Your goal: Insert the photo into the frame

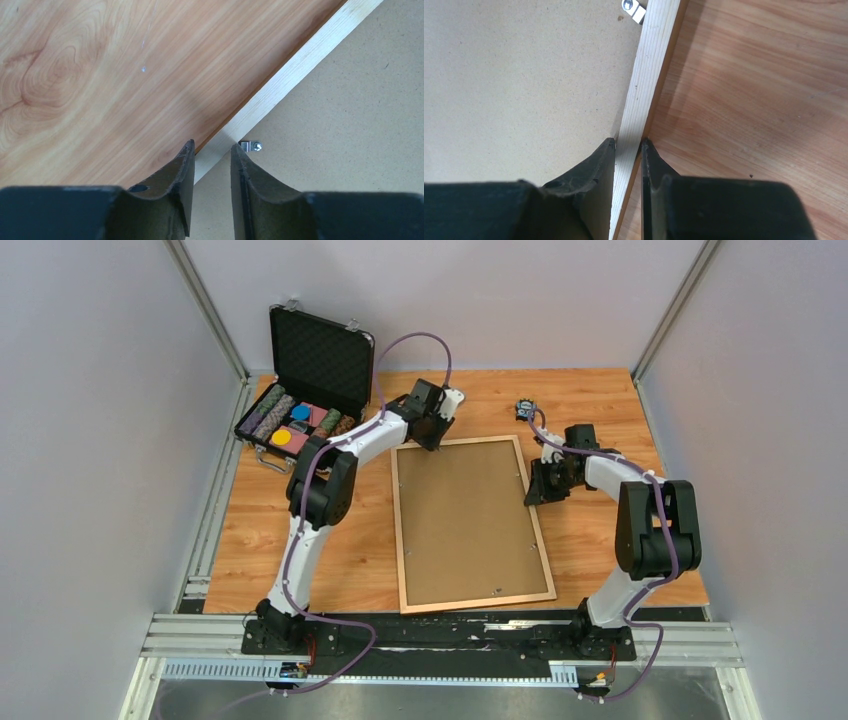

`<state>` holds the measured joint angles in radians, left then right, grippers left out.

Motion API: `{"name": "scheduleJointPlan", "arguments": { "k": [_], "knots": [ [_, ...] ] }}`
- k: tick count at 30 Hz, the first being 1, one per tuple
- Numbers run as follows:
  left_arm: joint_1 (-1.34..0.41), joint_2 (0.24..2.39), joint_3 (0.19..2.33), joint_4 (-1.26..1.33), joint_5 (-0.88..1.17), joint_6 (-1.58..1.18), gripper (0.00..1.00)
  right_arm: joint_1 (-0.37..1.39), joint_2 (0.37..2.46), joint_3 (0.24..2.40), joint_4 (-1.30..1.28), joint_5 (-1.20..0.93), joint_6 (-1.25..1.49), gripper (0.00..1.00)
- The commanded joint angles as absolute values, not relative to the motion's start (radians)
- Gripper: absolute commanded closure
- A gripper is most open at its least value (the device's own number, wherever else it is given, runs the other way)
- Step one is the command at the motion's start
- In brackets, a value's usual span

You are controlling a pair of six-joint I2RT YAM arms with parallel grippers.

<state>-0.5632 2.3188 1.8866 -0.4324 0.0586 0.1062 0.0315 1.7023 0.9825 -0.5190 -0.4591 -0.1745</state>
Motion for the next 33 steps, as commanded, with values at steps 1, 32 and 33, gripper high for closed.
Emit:
{"name": "scheduleJointPlan", "arguments": {
  "k": [1,32,33],
  "knots": [
    [-0.552,2.245,1.850,-0.494,0.052,0.067,0.62,0.041,1.745,0.987,-0.510,-0.501,-0.212,1.00],
    [-0.552,2.377,1.977,-0.544,0.064,0.196,0.47,0.041,1.755,0.989,-0.511,-0.499,-0.207,1.00],
    [-0.553,2.377,1.976,-0.543,0.068,0.189,0.47,0.041,1.755,0.989,-0.511,-0.499,-0.207,1.00]
  ]
}}
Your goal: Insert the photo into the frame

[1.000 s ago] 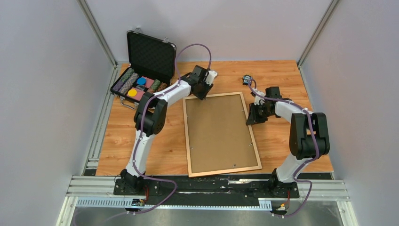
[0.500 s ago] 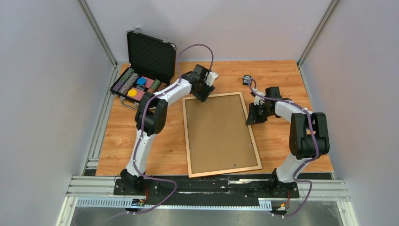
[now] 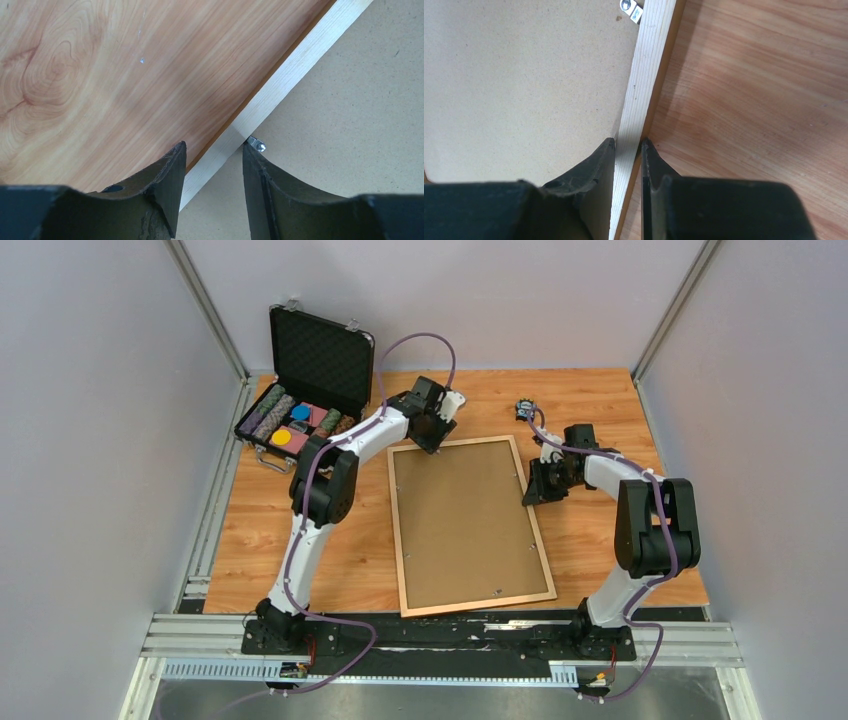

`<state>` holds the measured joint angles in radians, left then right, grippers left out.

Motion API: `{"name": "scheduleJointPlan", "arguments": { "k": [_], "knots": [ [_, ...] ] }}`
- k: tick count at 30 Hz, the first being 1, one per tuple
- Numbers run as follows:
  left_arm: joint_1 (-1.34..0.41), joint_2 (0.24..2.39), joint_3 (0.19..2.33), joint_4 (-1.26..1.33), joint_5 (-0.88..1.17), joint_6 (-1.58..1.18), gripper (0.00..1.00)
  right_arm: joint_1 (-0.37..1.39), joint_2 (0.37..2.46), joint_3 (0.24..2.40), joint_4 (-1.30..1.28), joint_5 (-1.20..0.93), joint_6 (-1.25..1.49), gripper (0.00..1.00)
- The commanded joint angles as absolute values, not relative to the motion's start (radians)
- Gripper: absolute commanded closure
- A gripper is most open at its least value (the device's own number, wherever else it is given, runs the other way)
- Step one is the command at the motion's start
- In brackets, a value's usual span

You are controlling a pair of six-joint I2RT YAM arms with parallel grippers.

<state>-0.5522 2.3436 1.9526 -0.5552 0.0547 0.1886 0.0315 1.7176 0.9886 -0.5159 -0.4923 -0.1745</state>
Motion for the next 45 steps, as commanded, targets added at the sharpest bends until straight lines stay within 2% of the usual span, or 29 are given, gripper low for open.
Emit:
{"name": "scheduleJointPlan", "arguments": {
  "k": [1,6,11,24,29,45],
  "knots": [
    [-0.554,2.379,1.976,-0.542,0.070,0.185,0.47,0.041,1.755,0.988,-0.511,-0.499,-0.207,1.00],
    [-0.553,2.384,1.961,-0.526,0.066,0.159,0.53,0.041,1.754,0.989,-0.511,-0.498,-0.208,1.00],
    [-0.553,2.378,1.958,-0.530,0.056,0.164,0.50,0.041,1.753,0.985,-0.511,-0.497,-0.210,1.00],
    [-0.533,2.244,1.888,-0.555,-0.046,0.215,0.33,0.042,1.761,1.000,-0.510,-0.475,-0.196,1.00],
    [-0.507,2.180,1.855,-0.561,-0.073,0.191,0.20,0.041,1.761,1.010,-0.509,-0.454,-0.182,0.99],
    [-0.469,1.862,1.519,-0.631,-0.028,0.192,0.10,0.038,1.852,1.155,-0.526,-0.430,-0.084,1.00]
  ]
}}
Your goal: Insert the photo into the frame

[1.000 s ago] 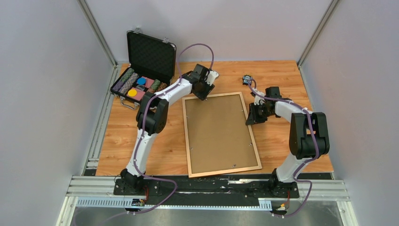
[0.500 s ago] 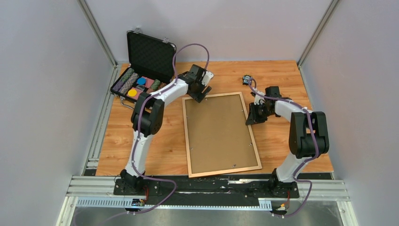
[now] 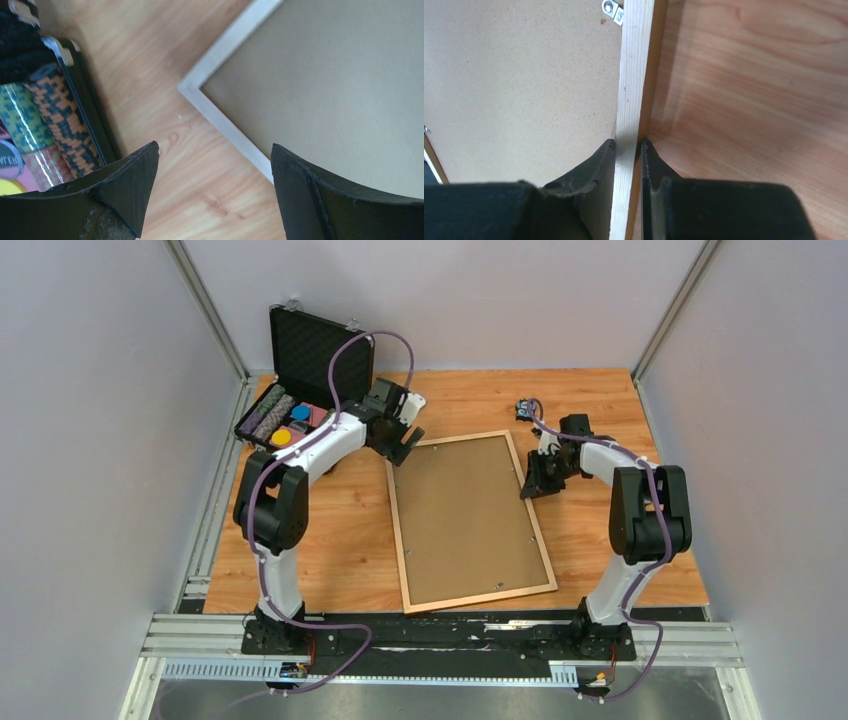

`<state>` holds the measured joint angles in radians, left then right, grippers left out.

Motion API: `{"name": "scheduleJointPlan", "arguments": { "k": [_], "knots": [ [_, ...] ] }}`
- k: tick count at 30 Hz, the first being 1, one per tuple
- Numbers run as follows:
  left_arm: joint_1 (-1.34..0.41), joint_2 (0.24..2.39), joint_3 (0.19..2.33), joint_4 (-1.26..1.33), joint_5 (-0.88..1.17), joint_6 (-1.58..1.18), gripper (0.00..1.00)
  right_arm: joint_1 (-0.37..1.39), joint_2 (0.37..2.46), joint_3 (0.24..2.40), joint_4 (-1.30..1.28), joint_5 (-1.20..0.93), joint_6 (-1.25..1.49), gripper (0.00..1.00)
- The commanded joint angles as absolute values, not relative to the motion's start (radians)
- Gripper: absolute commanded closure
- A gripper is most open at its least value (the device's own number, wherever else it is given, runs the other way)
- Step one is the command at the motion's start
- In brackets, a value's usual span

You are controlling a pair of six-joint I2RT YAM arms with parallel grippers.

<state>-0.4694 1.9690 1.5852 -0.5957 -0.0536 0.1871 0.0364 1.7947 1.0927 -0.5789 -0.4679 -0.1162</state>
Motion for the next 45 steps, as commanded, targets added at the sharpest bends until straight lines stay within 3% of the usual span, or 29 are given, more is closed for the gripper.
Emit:
{"name": "scheduleJointPlan", "arguments": {
  "k": [1,14,20,25,27,30,33,39,45],
  "knots": [
    [-0.469,1.849,1.477,-0.631,-0.027,0.194,0.09,0.035,1.860,1.170,-0.527,-0.439,-0.073,1.00],
    [-0.469,1.798,1.233,-0.536,-0.006,0.199,0.07,0.018,1.945,1.278,-0.542,-0.493,-0.058,0.98],
    [-0.469,1.793,1.246,-0.536,-0.006,0.202,0.07,0.021,1.949,1.302,-0.549,-0.453,-0.072,0.68],
    [-0.469,1.774,1.245,-0.553,-0.009,0.210,0.08,0.030,1.979,1.328,-0.551,-0.426,-0.080,0.63],
    [-0.469,1.761,1.242,-0.558,-0.018,0.216,0.08,0.035,1.989,1.337,-0.551,-0.422,-0.085,0.68],
    [-0.468,1.739,1.240,-0.569,-0.031,0.229,0.08,0.037,2.003,1.351,-0.552,-0.421,-0.107,0.87],
    [-0.468,1.713,1.245,-0.579,-0.036,0.243,0.08,0.038,2.008,1.371,-0.553,-0.419,-0.174,0.98],
    [-0.467,1.695,1.292,-0.586,-0.044,0.272,0.08,0.033,2.011,1.451,-0.614,-0.424,-0.458,1.00],
    [-0.467,1.793,1.435,-0.582,-0.011,0.287,0.07,0.015,2.070,1.631,-0.857,-0.528,-0.743,1.00]
  ]
}}
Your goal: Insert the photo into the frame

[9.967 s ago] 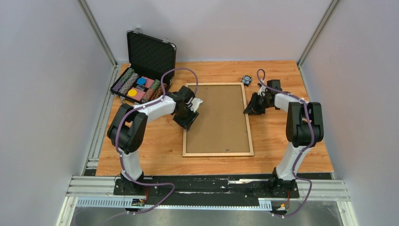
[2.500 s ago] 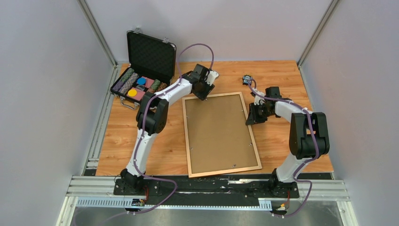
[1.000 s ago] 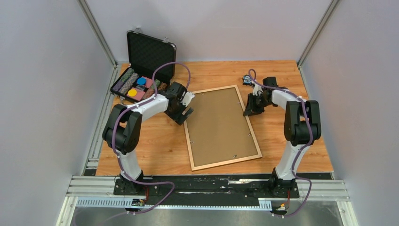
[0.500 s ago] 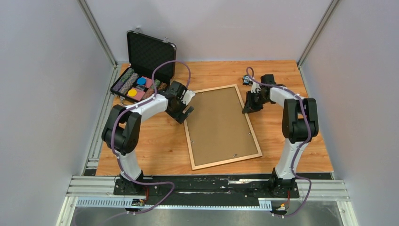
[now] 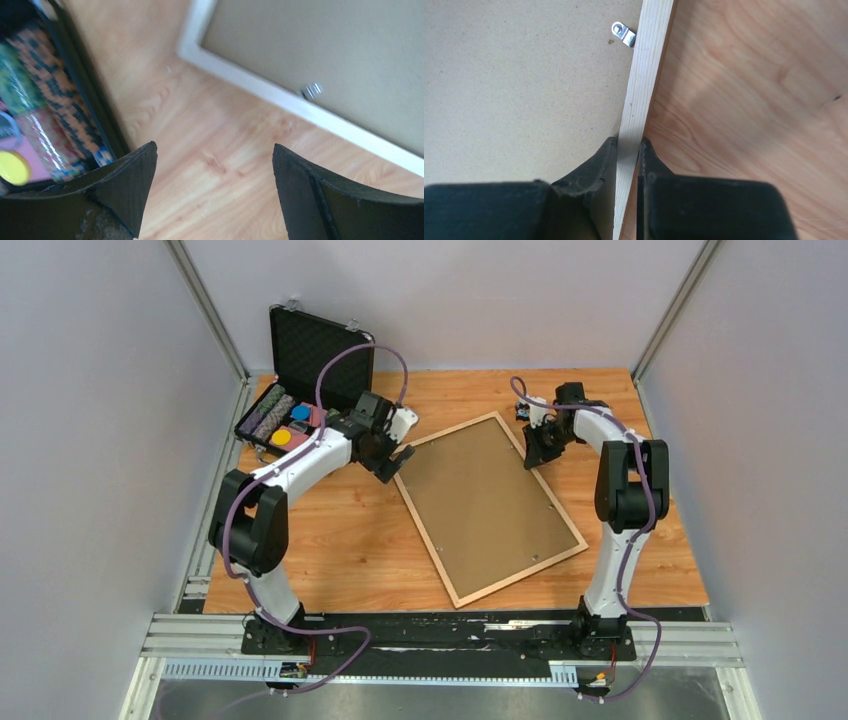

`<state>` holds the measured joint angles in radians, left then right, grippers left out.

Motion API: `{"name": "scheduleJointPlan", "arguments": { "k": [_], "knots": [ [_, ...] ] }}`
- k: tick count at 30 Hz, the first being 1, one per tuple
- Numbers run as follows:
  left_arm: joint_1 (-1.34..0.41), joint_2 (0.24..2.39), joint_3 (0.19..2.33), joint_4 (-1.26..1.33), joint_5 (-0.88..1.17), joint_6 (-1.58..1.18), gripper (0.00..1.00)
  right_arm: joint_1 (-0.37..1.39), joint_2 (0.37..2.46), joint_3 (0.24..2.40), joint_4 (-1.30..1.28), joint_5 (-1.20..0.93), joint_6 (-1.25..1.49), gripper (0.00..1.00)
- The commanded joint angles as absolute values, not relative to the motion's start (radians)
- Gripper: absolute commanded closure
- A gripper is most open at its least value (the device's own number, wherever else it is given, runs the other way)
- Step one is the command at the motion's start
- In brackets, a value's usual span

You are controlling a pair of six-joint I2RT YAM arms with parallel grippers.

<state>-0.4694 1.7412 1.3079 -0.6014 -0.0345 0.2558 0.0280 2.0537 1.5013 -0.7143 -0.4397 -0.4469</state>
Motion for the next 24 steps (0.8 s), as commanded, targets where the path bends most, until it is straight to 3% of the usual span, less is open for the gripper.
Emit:
{"name": "scheduleJointPlan", "arguments": {
  "k": [1,10,20,24],
  "knots": [
    [-0.467,1.829,1.458,-0.591,-0.007,0.283,0.07,0.016,2.081,1.658,-0.890,-0.534,-0.774,1.00],
    [-0.466,2.019,1.636,-0.638,0.153,0.181,0.08,0.074,2.174,1.835,-0.978,-0.570,-0.880,0.97],
    [-0.466,2.043,1.580,-0.607,0.204,0.105,0.11,0.199,2.318,1.951,-0.947,-0.554,-0.844,0.90],
    [-0.455,2.019,1.543,-0.587,0.165,0.070,0.13,0.242,2.336,1.974,-0.916,-0.561,-0.823,0.82]
  ]
}}
